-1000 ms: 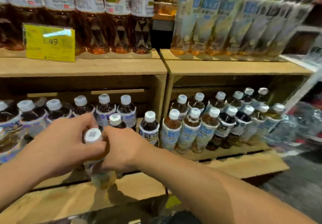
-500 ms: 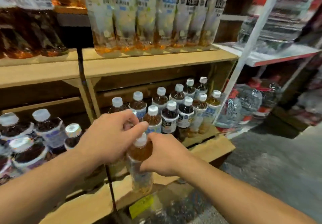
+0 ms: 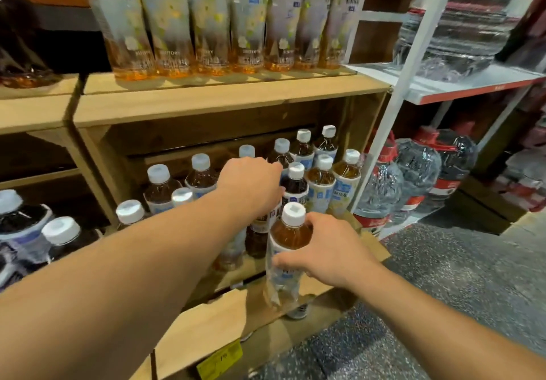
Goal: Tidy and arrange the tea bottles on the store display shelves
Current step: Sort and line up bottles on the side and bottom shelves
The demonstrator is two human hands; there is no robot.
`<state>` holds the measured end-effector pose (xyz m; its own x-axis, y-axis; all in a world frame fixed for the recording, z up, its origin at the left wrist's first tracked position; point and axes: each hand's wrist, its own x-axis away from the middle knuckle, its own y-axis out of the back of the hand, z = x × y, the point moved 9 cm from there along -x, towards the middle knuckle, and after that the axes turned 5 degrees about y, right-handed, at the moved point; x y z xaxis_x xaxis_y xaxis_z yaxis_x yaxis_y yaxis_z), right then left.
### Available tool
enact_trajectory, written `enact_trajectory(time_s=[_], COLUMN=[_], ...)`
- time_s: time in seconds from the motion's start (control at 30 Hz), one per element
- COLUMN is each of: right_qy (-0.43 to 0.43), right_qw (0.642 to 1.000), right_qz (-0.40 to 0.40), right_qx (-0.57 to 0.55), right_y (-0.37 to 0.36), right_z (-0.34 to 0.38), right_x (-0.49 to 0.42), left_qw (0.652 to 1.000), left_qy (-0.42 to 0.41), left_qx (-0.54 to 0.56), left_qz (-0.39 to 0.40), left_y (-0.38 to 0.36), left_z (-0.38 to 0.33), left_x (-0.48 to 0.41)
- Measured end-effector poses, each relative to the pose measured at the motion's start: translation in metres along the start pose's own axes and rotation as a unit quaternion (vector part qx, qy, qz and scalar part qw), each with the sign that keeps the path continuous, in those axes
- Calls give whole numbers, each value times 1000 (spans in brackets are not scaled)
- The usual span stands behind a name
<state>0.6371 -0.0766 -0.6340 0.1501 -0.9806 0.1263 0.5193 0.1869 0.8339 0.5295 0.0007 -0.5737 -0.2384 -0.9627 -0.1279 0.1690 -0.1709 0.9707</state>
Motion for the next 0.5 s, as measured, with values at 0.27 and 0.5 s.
enact_trajectory(time_s=[0.27,0.5], right_qy=[-16,-33], right_qw=[1000,998], right_qz=[-8,-42], right_qx=[10,-21], right_y=[10,8], right_z=[-3,2], right_x=[-6,-34], left_qw=[997,996], left_qy=[-2,-9], left_qx=[24,-13], left_qz=[-74,-84], left_y=[40,71], left_z=[24,42], left_x=[53,108])
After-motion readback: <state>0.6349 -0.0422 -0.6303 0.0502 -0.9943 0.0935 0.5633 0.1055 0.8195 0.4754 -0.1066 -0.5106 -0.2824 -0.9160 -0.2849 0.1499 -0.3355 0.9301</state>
